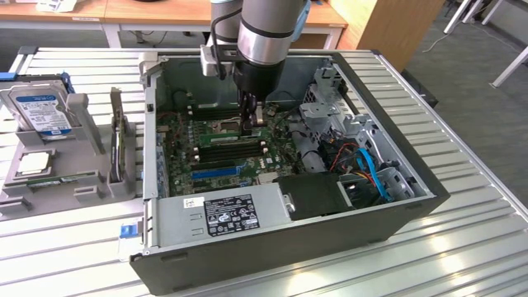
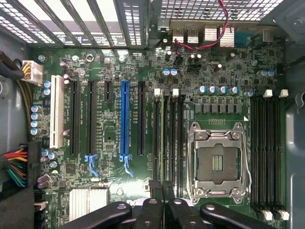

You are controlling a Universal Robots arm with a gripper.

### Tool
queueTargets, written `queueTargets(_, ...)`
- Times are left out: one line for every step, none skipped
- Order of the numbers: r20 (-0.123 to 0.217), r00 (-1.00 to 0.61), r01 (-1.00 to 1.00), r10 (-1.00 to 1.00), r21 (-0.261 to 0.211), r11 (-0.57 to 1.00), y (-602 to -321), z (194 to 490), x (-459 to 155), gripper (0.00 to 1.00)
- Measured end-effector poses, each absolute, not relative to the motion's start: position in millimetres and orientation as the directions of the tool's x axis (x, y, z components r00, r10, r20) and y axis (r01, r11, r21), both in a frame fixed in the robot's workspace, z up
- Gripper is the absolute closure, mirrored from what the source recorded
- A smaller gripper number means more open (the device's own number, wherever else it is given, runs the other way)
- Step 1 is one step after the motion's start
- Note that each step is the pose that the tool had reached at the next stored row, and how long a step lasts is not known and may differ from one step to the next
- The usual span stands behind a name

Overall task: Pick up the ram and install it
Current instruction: 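Insert the ram into the slot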

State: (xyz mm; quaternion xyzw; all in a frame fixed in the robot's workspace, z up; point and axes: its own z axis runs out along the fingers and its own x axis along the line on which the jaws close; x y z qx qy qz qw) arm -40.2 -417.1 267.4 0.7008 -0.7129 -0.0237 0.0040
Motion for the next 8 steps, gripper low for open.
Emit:
queueTargets(-0.028, -0.018, -0.999, -0.999, 0.039, 0.016, -417.1, 267.4, -40.2, 0.89)
queueTargets(-0.028, -0.018, -0.999, -0.999, 0.039, 0.017, -417.1, 267.4, -40.2, 0.89)
queueTargets(-0.028, -0.018, -0.999, -0.999, 0.039, 0.017, -417.1, 267.4, -40.2, 0.89)
queueTargets(-0.028, -0.018, -0.999, -0.999, 0.037, 0.017, -417.1, 263.5, -40.3, 0.89)
queueTargets(-0.028, -0.019, -0.999, -0.999, 0.036, 0.018, -417.1, 259.9, -40.3, 0.89)
queueTargets(-0.028, -0.02, -0.999, -0.999, 0.036, 0.019, -417.2, 257.8, -40.3, 0.89)
queueTargets(-0.028, -0.02, -0.999, -0.999, 0.036, 0.019, -417.1, 257.9, -40.3, 0.89)
queueTargets(-0.028, -0.02, -0.999, -0.999, 0.036, 0.019, -417.1, 257.7, -40.3, 0.89)
